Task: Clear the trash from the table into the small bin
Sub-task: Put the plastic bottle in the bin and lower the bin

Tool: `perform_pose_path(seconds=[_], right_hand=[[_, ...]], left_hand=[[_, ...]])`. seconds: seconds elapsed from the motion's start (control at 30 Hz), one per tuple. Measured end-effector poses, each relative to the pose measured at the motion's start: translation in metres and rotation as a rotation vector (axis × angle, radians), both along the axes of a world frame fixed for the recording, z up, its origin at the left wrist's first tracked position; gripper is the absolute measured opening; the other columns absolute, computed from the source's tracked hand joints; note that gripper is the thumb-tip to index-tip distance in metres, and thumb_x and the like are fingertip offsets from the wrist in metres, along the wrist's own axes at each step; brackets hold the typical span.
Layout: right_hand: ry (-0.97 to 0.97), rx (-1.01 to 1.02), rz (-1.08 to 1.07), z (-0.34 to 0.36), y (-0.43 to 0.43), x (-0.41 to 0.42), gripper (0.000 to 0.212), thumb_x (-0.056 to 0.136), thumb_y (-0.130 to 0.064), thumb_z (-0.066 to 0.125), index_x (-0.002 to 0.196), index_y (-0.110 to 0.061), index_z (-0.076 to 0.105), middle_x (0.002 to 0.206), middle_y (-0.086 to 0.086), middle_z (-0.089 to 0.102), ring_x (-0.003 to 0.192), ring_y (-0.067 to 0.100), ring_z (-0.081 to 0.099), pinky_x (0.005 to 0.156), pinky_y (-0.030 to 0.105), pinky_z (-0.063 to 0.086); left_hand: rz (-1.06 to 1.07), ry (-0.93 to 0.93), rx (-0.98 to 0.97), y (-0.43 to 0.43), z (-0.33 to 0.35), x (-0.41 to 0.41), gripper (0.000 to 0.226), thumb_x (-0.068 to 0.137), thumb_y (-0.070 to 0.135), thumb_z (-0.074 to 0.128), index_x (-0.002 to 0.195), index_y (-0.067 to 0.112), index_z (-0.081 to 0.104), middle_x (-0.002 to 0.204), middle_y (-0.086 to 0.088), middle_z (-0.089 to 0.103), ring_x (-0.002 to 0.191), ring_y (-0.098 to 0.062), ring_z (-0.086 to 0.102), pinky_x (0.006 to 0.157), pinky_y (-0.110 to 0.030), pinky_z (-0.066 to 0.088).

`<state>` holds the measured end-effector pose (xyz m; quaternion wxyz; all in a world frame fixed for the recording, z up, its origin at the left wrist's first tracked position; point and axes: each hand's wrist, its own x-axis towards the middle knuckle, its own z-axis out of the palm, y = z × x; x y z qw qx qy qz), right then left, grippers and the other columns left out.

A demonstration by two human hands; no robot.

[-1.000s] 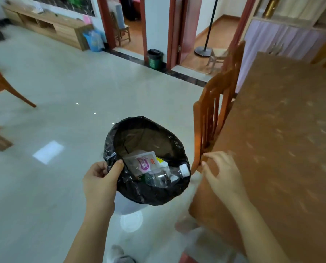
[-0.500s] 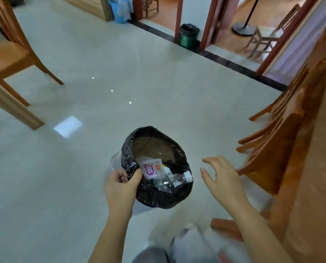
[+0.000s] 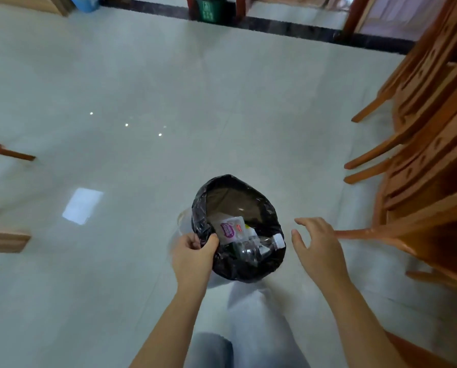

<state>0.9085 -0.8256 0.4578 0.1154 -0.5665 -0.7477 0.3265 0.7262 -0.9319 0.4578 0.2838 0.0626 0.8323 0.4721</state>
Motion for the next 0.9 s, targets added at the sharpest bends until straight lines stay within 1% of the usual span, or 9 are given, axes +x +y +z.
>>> perform_pose_path(seconds=[0.17, 0.27, 0.33, 0.37, 0.47, 0.6, 0.73, 0.8, 0.9], right_hand=[[-0.029, -0.048, -0.114, -0.049, 0.052, -0.018, 0.025, 0.086, -0.016, 0.054, 0.11, -0.01, 0.057, 0.111, 0.008, 0.059, 0.104, 0.025, 0.051, 0.085, 0.031, 0.039], [-0.056, -0.098, -0.185, -0.085, 0.073, -0.029, 0.026, 0.087, -0.017, 0.053, 0.112, -0.009, 0.056, 0.114, 0.01, 0.058, 0.107, 0.026, 0.05, 0.089, 0.035, 0.041], [-0.06, -0.105, -0.226, -0.111, 0.085, -0.038, 0.027, 0.087, -0.017, 0.053, 0.112, -0.009, 0.056, 0.115, 0.011, 0.058, 0.107, 0.026, 0.05, 0.088, 0.035, 0.042], [-0.067, -0.105, -0.254, -0.126, 0.09, -0.043, 0.027, 0.087, -0.018, 0.053, 0.112, -0.009, 0.056, 0.115, 0.011, 0.058, 0.106, 0.026, 0.051, 0.087, 0.033, 0.042], [-0.082, -0.13, -0.336, -0.173, 0.102, -0.058, 0.028, 0.087, -0.019, 0.053, 0.113, -0.01, 0.055, 0.115, 0.011, 0.058, 0.105, 0.025, 0.051, 0.082, 0.027, 0.039], [-0.133, -0.125, -0.402, -0.238, 0.115, -0.075, 0.028, 0.085, -0.019, 0.055, 0.112, -0.009, 0.055, 0.109, 0.013, 0.06, 0.1, 0.026, 0.052, 0.077, 0.031, 0.043], [-0.159, -0.089, -0.462, -0.298, 0.12, -0.085, 0.029, 0.082, -0.016, 0.06, 0.11, -0.008, 0.056, 0.103, 0.014, 0.061, 0.092, 0.029, 0.054, 0.071, 0.03, 0.04], [-0.172, -0.082, -0.476, -0.324, 0.119, -0.086, 0.029, 0.081, -0.015, 0.06, 0.109, -0.008, 0.056, 0.101, 0.014, 0.061, 0.091, 0.028, 0.054, 0.071, 0.032, 0.042], [-0.17, -0.07, -0.496, -0.359, 0.115, -0.086, 0.029, 0.081, -0.014, 0.06, 0.108, -0.006, 0.057, 0.102, 0.014, 0.062, 0.092, 0.029, 0.055, 0.074, 0.038, 0.047]], left_hand=[[-0.205, 0.115, -0.171, 0.077, -0.055, -0.028, 0.03, 0.07, 0.024, 0.069, 0.062, 0.012, 0.043, 0.055, 0.001, 0.043, 0.051, -0.015, 0.038, 0.051, -0.03, 0.034], [-0.334, 0.164, -0.269, 0.112, -0.095, -0.046, 0.025, 0.073, 0.025, 0.067, 0.069, 0.006, 0.052, 0.056, 0.002, 0.05, 0.051, -0.013, 0.044, 0.046, -0.016, 0.034], [-0.393, 0.158, -0.274, 0.135, -0.125, -0.059, 0.019, 0.075, 0.024, 0.066, 0.07, 0.009, 0.056, 0.058, 0.004, 0.055, 0.054, -0.009, 0.049, 0.045, -0.012, 0.034], [-0.428, 0.164, -0.289, 0.147, -0.141, -0.066, 0.018, 0.077, 0.024, 0.065, 0.069, 0.012, 0.055, 0.059, 0.004, 0.056, 0.055, -0.008, 0.05, 0.045, -0.013, 0.033], [-0.539, 0.174, -0.356, 0.179, -0.193, -0.082, 0.015, 0.079, 0.024, 0.063, 0.072, 0.012, 0.059, 0.064, 0.002, 0.059, 0.059, -0.012, 0.053, 0.054, -0.027, 0.038], [-0.699, 0.157, -0.373, 0.212, -0.267, -0.095, 0.028, 0.079, 0.021, 0.059, 0.055, 0.012, 0.046, 0.049, 0.002, 0.045, 0.047, -0.014, 0.039, 0.048, -0.029, 0.028], [-0.763, 0.072, -0.392, 0.237, -0.338, -0.101, 0.03, 0.078, 0.018, 0.059, 0.052, 0.014, 0.044, 0.045, 0.004, 0.04, 0.045, -0.013, 0.035, 0.048, -0.028, 0.027], [-0.801, 0.027, -0.398, 0.243, -0.371, -0.1, 0.033, 0.078, 0.015, 0.058, 0.05, 0.015, 0.041, 0.037, 0.008, 0.035, 0.039, -0.009, 0.031, 0.044, -0.026, 0.024], [-0.834, -0.045, -0.407, 0.248, -0.418, -0.097, 0.025, 0.082, 0.015, 0.057, 0.058, 0.007, 0.053, 0.04, 0.009, 0.039, 0.038, -0.005, 0.032, 0.04, -0.021, 0.026]])
